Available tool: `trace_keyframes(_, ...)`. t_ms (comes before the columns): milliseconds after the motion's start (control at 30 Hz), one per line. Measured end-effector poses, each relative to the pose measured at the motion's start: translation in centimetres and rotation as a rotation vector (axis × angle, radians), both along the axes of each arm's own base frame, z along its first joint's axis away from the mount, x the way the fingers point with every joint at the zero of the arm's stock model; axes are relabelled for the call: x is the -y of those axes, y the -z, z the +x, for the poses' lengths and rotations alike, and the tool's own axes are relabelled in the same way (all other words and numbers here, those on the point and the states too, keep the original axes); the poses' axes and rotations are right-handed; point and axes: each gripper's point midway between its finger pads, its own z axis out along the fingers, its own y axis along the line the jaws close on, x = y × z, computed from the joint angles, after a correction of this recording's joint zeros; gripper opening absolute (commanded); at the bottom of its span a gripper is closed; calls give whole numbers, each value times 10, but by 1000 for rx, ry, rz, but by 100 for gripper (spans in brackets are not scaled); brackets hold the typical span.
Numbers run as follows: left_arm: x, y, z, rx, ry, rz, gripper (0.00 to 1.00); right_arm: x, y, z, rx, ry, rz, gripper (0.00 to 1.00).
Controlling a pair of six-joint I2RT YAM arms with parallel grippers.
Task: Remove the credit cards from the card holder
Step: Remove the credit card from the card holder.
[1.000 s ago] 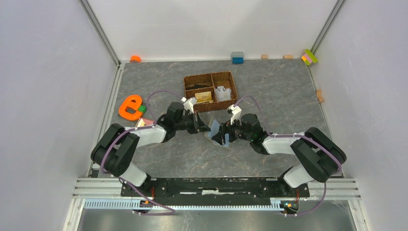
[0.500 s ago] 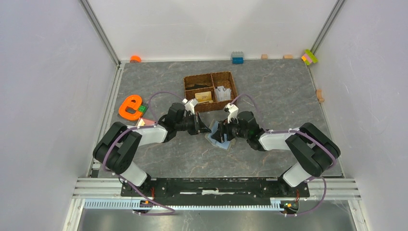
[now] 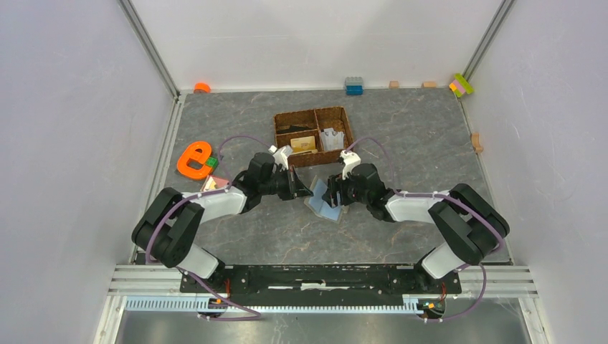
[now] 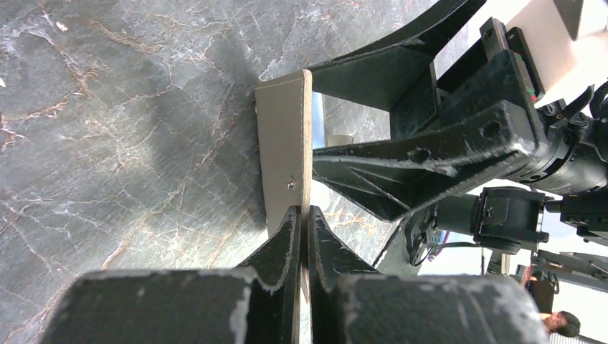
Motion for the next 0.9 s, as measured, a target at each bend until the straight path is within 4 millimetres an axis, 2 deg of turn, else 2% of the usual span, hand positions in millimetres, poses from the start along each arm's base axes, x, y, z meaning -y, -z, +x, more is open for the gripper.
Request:
trace_keyframes(133, 1, 0, -1, 0, 4, -1, 7, -2, -7, -5, 20, -29, 29, 87)
trace_keyframes(233, 2, -1, -3, -1, 9, -2, 7, -7, -21, -14, 57, -78, 89, 95)
trace_keyframes(300, 3, -1, -4, 1, 14, -2, 7, -13, -30, -17, 79, -111, 128, 96)
trace_keyframes(467, 8, -1, -10, 1, 35, -2, 7, -27, -41, -23, 104, -170, 173, 95)
trace_keyframes(633, 10, 1, -14, -3, 43, 6, 7, -30, -34, -28, 85, -193, 170, 87)
trace_keyframes(900, 1, 6, -8, 10, -8, 62, 7, -33, -25, -19, 52, -166, 124, 78)
